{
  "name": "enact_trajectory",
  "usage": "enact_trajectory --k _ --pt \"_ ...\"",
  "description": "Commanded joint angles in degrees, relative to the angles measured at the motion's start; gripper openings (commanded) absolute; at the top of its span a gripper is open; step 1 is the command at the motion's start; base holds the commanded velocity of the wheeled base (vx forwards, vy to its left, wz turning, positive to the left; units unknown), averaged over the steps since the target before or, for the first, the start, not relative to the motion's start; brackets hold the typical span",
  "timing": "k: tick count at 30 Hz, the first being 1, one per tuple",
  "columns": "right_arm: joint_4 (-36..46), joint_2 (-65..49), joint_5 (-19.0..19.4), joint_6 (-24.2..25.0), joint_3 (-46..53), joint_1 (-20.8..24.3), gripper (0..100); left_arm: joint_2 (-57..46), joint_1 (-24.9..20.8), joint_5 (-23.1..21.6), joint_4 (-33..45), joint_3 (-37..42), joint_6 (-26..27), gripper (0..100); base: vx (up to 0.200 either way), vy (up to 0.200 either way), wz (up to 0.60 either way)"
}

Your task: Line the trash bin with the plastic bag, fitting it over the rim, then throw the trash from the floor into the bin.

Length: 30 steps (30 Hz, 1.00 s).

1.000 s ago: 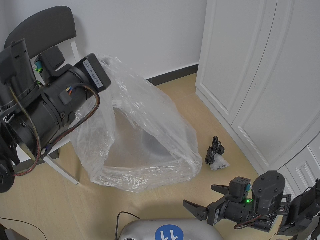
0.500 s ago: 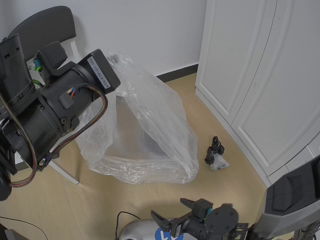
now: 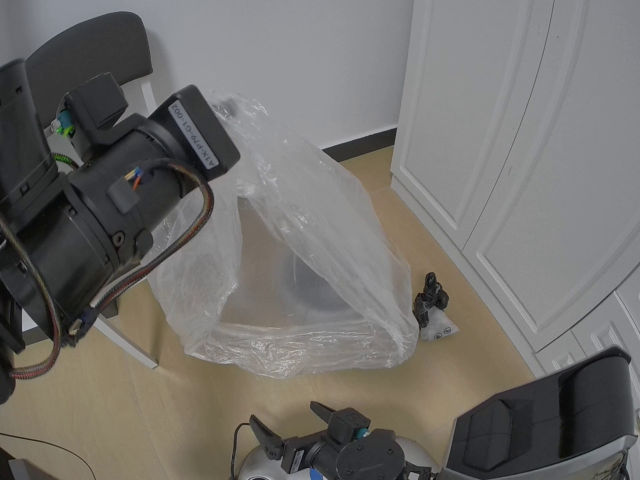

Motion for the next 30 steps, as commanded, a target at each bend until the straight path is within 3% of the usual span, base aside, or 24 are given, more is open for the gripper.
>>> enact_trajectory --k 1,12,13,20,30 --pt "-1.0 0.6 -1.0 0.7 -3.1 -2.5 100 -0.1 -0.1 0.0 0.0 0.2 0.0 0 0.000 0.000 0.00" --pt "-1.0 -5.8 -0.3 -3.1 -2.4 -9.8 100 -0.2 0.1 0.0 0.0 0.5 0.0 0 0.000 0.000 0.00" --pt "-1.0 -7.3 0.3 -4.5 -2.7 -13.2 100 -0.4 0.1 0.1 0.0 0.5 0.1 0 0.000 0.000 0.00" --pt "-1.0 -11.7 4.8 -5.7 -3.5 -22.1 100 -0.6 0.0 0.1 0.1 0.6 0.1 0 0.000 0.000 0.00" --pt "-1.0 -13.7 7.7 -7.0 -4.7 -28.7 100 -0.1 -0.1 0.0 0.1 0.8 0.1 0 0.000 0.000 0.00"
